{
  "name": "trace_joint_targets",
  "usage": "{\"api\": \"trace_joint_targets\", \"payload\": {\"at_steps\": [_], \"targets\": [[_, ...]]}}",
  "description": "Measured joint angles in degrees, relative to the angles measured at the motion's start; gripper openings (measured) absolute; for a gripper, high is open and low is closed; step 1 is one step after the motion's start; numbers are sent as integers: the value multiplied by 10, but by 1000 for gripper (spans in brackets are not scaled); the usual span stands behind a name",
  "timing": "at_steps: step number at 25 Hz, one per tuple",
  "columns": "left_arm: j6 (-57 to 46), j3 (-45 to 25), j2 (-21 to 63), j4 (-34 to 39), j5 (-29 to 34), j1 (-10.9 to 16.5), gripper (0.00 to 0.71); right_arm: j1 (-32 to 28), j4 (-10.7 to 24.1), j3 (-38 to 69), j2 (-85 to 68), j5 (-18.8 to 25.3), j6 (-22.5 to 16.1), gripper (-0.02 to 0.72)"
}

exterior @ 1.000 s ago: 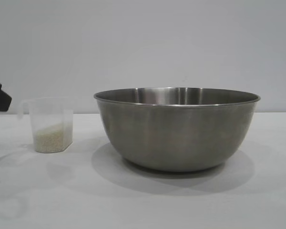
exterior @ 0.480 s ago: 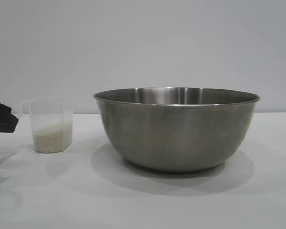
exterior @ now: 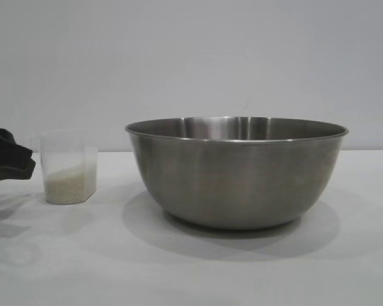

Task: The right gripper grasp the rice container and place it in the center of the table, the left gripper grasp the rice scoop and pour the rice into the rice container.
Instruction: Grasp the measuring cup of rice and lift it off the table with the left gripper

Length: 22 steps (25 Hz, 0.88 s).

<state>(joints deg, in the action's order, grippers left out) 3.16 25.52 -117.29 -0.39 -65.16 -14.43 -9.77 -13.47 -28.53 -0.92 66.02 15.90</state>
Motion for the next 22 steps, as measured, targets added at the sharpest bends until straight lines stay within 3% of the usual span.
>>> {"api": "trace_joint_targets", "payload": {"at_steps": [8, 12, 14, 15, 22], "targets": [[0, 15, -3, -1, 0, 0, 269, 0, 0, 0, 0, 0, 0, 290], [0, 15, -3, -1, 0, 0, 99, 0, 0, 0, 0, 0, 0, 290], [0, 15, -3, -1, 0, 0, 83, 0, 0, 0, 0, 0, 0, 290], [0, 16, -3, -1, 0, 0, 0, 0, 0, 0, 0, 0, 0, 290], [0, 47, -2, 1, 1, 0, 0, 0, 0, 0, 0, 0, 0, 290]]}}
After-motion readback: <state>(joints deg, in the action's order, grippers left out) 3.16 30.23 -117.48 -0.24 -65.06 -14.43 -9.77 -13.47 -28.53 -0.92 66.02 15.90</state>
